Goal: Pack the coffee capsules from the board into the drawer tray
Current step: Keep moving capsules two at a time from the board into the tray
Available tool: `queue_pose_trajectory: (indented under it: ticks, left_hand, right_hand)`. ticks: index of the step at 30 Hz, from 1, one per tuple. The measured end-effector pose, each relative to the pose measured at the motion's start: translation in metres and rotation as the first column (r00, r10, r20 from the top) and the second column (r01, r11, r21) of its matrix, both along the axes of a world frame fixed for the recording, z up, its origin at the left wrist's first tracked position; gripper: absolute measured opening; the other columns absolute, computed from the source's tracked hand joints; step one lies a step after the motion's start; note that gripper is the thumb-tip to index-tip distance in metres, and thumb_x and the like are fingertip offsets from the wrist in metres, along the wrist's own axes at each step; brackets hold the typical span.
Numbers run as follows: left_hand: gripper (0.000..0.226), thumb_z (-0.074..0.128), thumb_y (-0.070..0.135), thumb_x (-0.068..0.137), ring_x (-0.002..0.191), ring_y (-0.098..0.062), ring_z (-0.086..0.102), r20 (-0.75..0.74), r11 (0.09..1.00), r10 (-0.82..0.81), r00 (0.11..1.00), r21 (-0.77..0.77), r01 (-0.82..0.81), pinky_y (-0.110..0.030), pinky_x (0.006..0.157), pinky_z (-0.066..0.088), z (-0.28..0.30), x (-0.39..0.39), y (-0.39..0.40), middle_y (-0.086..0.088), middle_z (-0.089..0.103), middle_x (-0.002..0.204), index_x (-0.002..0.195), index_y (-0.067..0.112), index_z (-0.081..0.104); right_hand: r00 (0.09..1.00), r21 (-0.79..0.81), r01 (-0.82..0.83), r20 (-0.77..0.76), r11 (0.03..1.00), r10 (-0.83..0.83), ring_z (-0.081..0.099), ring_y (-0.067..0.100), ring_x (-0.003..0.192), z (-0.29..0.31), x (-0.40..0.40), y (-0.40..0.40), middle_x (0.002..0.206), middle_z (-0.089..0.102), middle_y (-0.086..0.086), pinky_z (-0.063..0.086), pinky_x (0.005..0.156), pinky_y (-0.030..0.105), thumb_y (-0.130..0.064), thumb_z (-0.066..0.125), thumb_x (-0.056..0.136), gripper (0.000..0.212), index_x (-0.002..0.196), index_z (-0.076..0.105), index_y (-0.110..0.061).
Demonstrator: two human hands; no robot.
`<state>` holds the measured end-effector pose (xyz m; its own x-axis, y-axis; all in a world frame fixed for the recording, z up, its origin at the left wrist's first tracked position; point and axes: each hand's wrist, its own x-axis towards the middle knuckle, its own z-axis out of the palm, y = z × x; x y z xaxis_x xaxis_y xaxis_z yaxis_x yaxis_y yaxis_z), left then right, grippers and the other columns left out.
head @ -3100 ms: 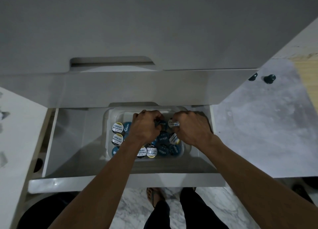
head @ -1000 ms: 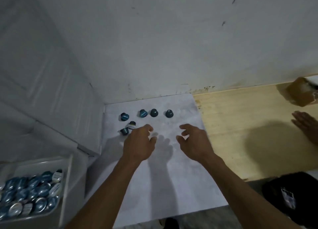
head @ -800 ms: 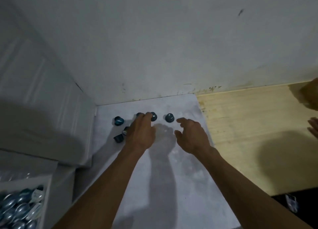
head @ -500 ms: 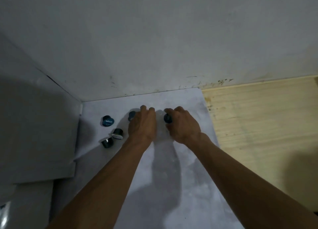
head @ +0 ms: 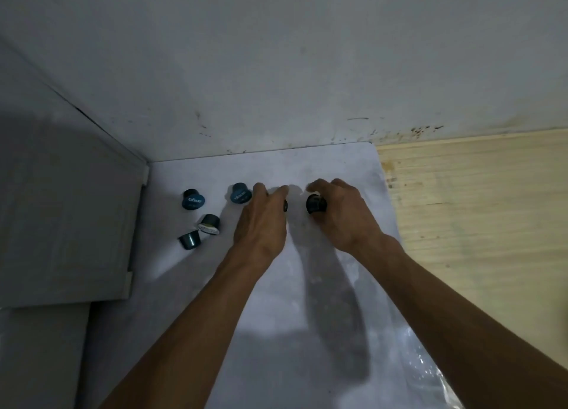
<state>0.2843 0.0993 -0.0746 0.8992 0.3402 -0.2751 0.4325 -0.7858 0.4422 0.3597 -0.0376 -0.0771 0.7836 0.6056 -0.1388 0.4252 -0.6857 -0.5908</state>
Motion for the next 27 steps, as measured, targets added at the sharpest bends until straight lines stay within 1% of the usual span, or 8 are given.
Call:
queue_pose_trajectory:
  ticks: [3,7,10,12,16,20,25,27]
  left_hand:
    - [0.043,0.054,-0.002,0.092,0.099,-0.025,0.053,0.058,1.000,0.014,0.998,-0.004,-0.014,-0.038,0.090,0.049,0.001,-0.007,-0.004,-0.010,0.038,0.120,0.132,0.013,0.048]
    - [0.025,0.061,0.012,0.093,0.091,-0.021,0.056,0.298,0.991,0.134,0.945,-0.042,-0.127,-0.034,0.077,0.049,-0.002,-0.027,-0.016,-0.006,0.050,0.113,0.116,0.014,0.051]
    - [0.019,0.070,0.020,0.087,0.093,-0.017,0.061,0.446,0.979,0.205,0.871,-0.110,-0.174,-0.031,0.080,0.053,-0.020,-0.045,-0.025,-0.001,0.064,0.102,0.102,0.015,0.058]
    - [0.023,0.074,0.021,0.084,0.096,-0.017,0.063,0.489,0.966,0.259,0.833,-0.152,-0.211,-0.035,0.084,0.055,-0.034,-0.055,-0.029,0.000,0.069,0.102,0.103,0.015,0.063]
    - [0.029,0.076,0.016,0.082,0.101,-0.019,0.064,0.571,0.949,0.313,0.759,-0.216,-0.229,-0.037,0.088,0.055,-0.044,-0.068,-0.033,-0.004,0.070,0.107,0.108,0.010,0.066]
    - [0.031,0.077,0.013,0.081,0.102,-0.018,0.064,0.624,0.959,0.281,0.729,-0.210,-0.190,-0.037,0.089,0.055,-0.049,-0.074,-0.030,-0.004,0.070,0.110,0.110,0.009,0.066]
    - [0.030,0.076,0.017,0.083,0.102,-0.020,0.064,0.644,0.966,0.257,0.721,-0.197,-0.168,-0.039,0.086,0.056,-0.057,-0.075,-0.026,-0.006,0.071,0.109,0.109,0.005,0.067]
    - [0.029,0.075,0.017,0.084,0.101,-0.019,0.064,0.659,0.971,0.237,0.713,-0.185,-0.151,-0.039,0.085,0.055,-0.059,-0.074,-0.025,-0.006,0.071,0.109,0.109,0.005,0.068]
  right_hand:
    - [1.000,0.049,-0.020,-0.017,0.999,0.021,0.058,0.029,0.095,-0.005,-0.006,-0.013,0.112,0.052,0.012,0.041,0.085,0.021,-0.011,0.056,0.095,0.041,0.135,0.054,-0.016]
    - [0.993,0.164,0.070,0.084,0.984,-0.085,0.061,0.020,0.085,-0.015,-0.026,-0.023,0.096,0.062,0.003,0.045,0.075,0.019,-0.022,0.068,0.087,0.021,0.107,0.066,-0.019]
    - [0.968,0.321,0.188,0.097,0.928,-0.230,0.064,0.020,0.087,-0.026,-0.048,-0.030,0.092,0.070,-0.001,0.054,0.075,0.029,-0.018,0.078,0.078,0.020,0.095,0.068,-0.017]
    - [0.957,0.394,0.212,0.101,0.895,-0.271,0.065,0.020,0.090,-0.036,-0.061,-0.034,0.095,0.071,-0.002,0.056,0.077,0.031,-0.014,0.082,0.075,0.025,0.097,0.069,-0.016]
    - [0.936,0.443,0.215,0.160,0.871,-0.313,0.064,0.019,0.093,-0.046,-0.074,-0.039,0.100,0.070,-0.002,0.050,0.081,0.020,-0.014,0.085,0.073,0.033,0.101,0.069,-0.014]
    - [0.924,0.485,0.204,0.190,0.850,-0.330,0.065,0.022,0.091,-0.050,-0.078,-0.041,0.100,0.069,0.002,0.052,0.081,0.025,-0.011,0.086,0.071,0.036,0.103,0.069,-0.010]
    - [0.900,0.447,0.204,0.265,0.871,-0.347,0.061,0.015,0.092,-0.055,-0.079,-0.039,0.098,0.071,0.003,0.043,0.085,0.008,-0.014,0.087,0.071,0.032,0.099,0.071,-0.008]
    - [0.887,0.446,0.208,0.289,0.870,-0.360,0.061,0.015,0.092,-0.057,-0.080,-0.038,0.098,0.072,0.005,0.041,0.087,0.007,-0.015,0.086,0.073,0.031,0.099,0.071,-0.007]
